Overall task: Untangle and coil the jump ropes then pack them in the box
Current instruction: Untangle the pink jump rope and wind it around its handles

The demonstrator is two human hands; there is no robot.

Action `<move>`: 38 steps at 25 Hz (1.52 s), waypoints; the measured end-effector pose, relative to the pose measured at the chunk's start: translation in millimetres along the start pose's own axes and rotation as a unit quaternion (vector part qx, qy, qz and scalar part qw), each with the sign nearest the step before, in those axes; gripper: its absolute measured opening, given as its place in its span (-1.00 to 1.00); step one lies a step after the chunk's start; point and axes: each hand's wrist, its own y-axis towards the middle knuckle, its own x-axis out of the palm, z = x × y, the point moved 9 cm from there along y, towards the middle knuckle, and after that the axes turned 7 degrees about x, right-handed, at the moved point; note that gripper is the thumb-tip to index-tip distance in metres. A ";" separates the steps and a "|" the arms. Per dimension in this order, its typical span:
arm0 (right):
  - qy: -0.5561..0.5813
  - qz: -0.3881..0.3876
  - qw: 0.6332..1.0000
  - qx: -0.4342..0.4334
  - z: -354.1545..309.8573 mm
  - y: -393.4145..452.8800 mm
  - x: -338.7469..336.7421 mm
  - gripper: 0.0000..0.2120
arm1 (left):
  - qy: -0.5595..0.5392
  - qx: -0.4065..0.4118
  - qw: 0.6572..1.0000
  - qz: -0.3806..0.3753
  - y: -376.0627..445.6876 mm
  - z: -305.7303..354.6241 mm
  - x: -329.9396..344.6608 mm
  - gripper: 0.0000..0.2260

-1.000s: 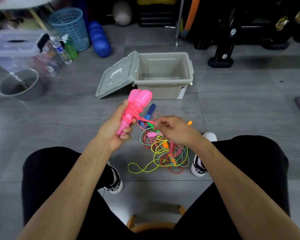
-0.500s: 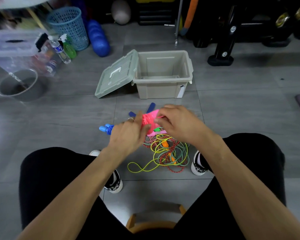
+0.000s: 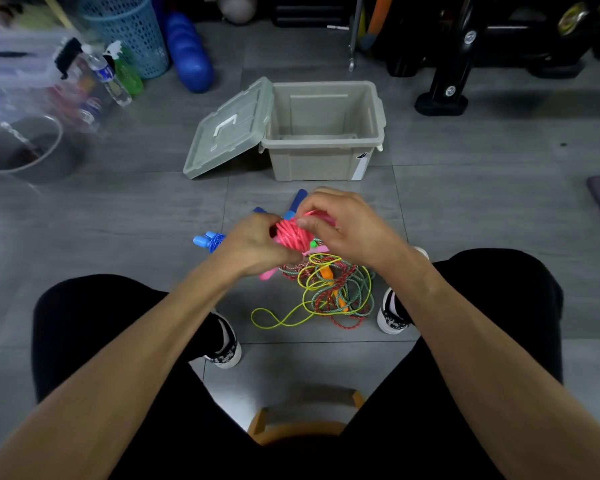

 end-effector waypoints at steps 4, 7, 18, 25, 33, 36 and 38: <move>0.016 0.029 0.999 -0.037 -8.2 -4.1 -4.7 -0.84 | -0.276 -0.031 0.952 -0.130 -5.9 -10.4 28.5 -0.63; -0.070 0.094 0.993 -0.009 -4.6 -6.2 -16.5 -0.80 | -0.256 -0.076 0.964 -0.010 0.8 -23.0 14.7 -0.68; -0.282 -0.097 0.951 0.084 -11.6 -18.5 33.0 -0.76 | 0.012 -0.136 0.967 0.214 5.5 -38.0 -33.9 -0.72; 0.051 0.185 0.958 0.214 23.2 -19.8 -30.1 -0.94 | 0.057 -0.002 0.981 0.185 -12.0 7.3 1.0 -0.39; 0.379 0.182 0.877 0.232 25.9 -22.5 -31.6 -0.92 | -0.207 0.059 0.959 0.186 -17.4 16.3 -8.9 -0.54; 0.313 0.169 0.914 0.196 17.0 -22.0 -33.5 -0.83 | -0.233 0.036 0.950 0.204 -21.5 12.4 -12.7 -0.58; 0.267 0.175 0.931 0.174 13.9 -21.2 -33.7 -0.87 | -0.254 0.038 0.939 0.230 -25.7 11.7 -18.3 -0.60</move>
